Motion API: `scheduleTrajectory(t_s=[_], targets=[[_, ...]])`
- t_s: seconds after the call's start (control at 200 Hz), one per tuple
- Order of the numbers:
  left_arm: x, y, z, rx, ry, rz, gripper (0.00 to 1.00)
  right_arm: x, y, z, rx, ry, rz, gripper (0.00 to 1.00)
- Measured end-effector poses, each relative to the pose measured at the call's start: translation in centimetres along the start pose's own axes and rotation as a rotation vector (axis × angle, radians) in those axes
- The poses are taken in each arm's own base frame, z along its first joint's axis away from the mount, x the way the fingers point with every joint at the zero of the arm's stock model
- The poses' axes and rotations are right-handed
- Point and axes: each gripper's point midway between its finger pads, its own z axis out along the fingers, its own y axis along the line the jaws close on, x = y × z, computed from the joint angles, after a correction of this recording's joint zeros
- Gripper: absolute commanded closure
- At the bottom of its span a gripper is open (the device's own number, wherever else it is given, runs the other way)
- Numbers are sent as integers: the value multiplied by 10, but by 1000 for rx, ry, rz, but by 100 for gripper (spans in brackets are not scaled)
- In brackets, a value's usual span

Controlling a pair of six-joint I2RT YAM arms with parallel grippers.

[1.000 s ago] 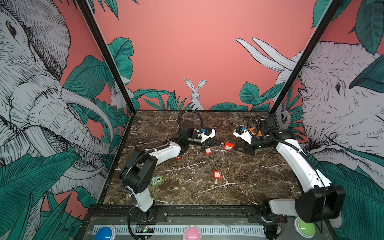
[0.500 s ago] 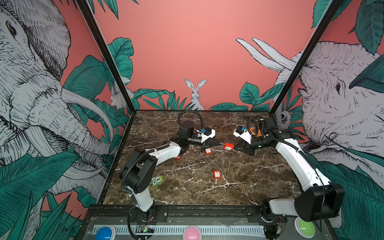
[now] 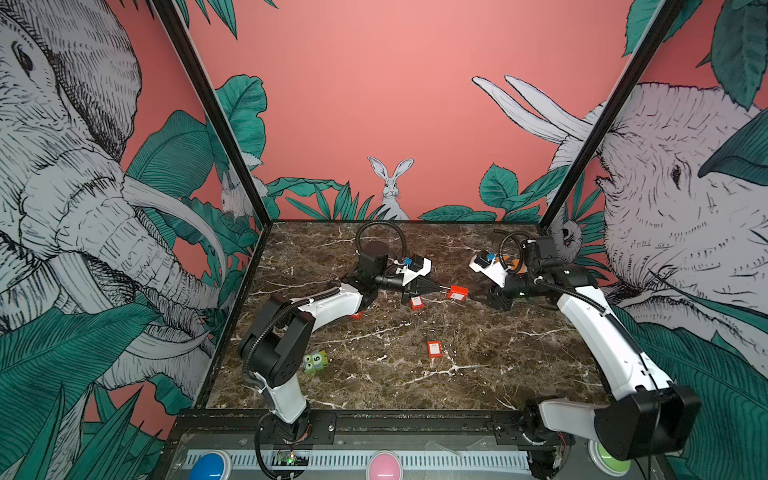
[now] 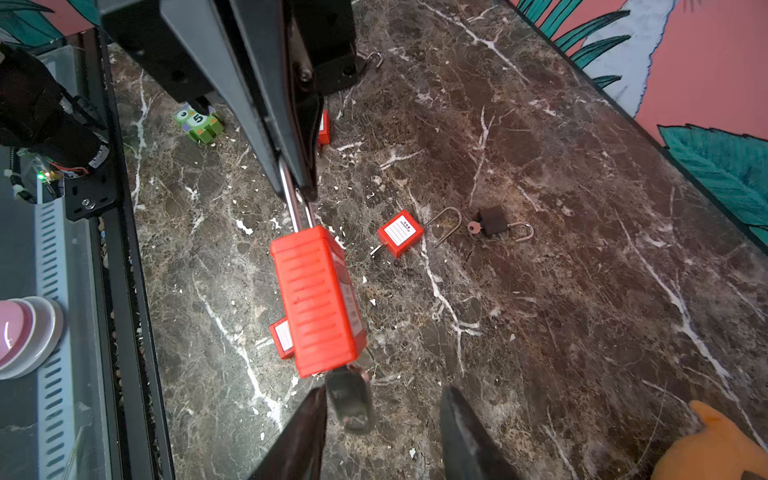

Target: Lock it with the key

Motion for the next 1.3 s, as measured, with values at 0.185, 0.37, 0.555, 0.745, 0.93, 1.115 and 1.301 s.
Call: scheduleTrajectory(t_s=[0.185, 0.37, 0.555, 0.745, 0.93, 1.115, 1.301], targets=[[3, -1, 0, 3, 9, -12, 100, 11, 5, 12, -81, 30, 62, 67], [2, -2, 0, 4, 10, -7, 100, 10, 11, 14, -121, 17, 66, 77], [2, -2, 0, 4, 10, -5, 100, 9, 15, 13, -137, 6, 55, 84], [2, -2, 0, 4, 10, -6, 100, 7, 16, 11, -132, -5, 14, 90], [2, -3, 0, 8, 9, -6, 100, 9, 21, 8, -124, -14, -41, 96], [2, -3, 0, 12, 8, -4, 100, 10, 23, 6, -112, -12, -97, 100], [1, -4, 1, 13, 8, 14, 100, 11, 24, 3, -85, -5, -148, 100]])
